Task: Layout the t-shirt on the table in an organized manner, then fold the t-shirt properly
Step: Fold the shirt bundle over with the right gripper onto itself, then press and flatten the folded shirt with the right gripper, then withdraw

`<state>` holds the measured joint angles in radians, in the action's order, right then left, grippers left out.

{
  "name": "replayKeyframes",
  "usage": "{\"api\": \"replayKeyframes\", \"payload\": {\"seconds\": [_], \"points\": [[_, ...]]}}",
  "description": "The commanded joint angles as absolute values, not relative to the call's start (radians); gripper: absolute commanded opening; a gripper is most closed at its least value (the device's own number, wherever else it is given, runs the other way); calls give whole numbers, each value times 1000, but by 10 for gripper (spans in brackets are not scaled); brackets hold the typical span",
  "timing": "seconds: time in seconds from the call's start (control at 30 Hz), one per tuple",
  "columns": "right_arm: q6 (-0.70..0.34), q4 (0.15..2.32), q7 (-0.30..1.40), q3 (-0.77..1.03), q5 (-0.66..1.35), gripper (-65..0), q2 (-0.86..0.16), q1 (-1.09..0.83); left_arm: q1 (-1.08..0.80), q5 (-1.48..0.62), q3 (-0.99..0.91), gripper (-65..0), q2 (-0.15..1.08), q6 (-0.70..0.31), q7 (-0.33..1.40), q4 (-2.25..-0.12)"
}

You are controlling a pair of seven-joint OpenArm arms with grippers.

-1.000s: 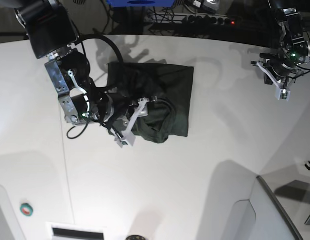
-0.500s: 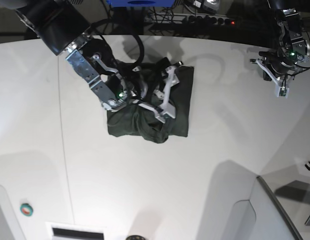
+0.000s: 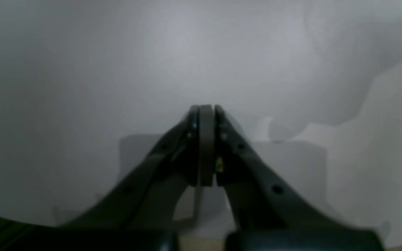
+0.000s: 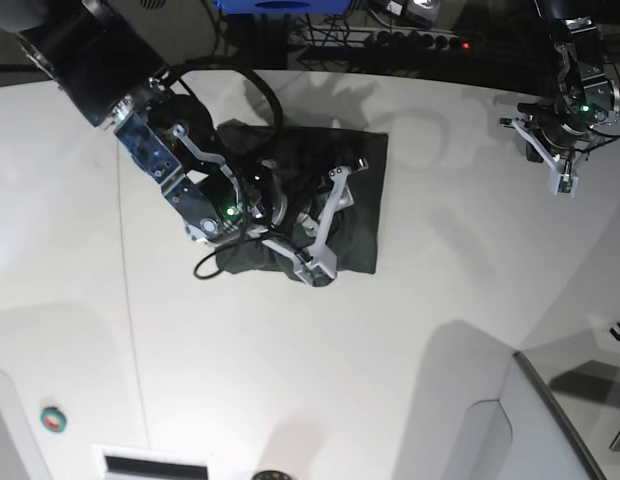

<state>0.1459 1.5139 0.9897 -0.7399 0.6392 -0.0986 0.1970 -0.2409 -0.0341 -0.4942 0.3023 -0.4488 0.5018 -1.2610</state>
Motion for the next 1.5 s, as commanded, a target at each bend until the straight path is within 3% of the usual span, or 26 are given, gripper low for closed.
{"api": "replayKeyframes", "payload": {"seconds": [0.0, 0.4, 0.47, 0.57, 0.6, 1.03, 1.27, 1.33, 1.47], "points": [[148, 1514, 978, -739, 647, -335, -94, 222, -237, -44, -499, -650, 320, -447, 487, -1277], [147, 1392, 917, -742, 645, -339, -94, 246, -237, -39, -499, -650, 320, -447, 487, -1277], [147, 1395, 917, -757, 645, -408, -96, 246, -237, -39, -499, -650, 320, -447, 487, -1277], [147, 1399, 917, -791, 645, -621, -91, 246, -237, -42, -499, -650, 320, -447, 487, -1277], [147, 1399, 917, -799, 645, -650, -90, 246, -237, -44, -499, -650, 320, -447, 487, -1277], [147, 1389, 920, -946, 647, -642, 36, 298, -237, -44, -499, -650, 320, -447, 487, -1276], [147, 1239, 917, -946, 647, -630, 114, 354, -239, -39, -499, -650, 320, -447, 487, -1276], [147, 1190, 917, -946, 647, -584, 128, 366, -239, -39, -499, -650, 320, -447, 487, -1276], [147, 1175, 917, -946, 647, -395, 131, 372, -237, -39, -499, -650, 320, -447, 487, -1276]]}}
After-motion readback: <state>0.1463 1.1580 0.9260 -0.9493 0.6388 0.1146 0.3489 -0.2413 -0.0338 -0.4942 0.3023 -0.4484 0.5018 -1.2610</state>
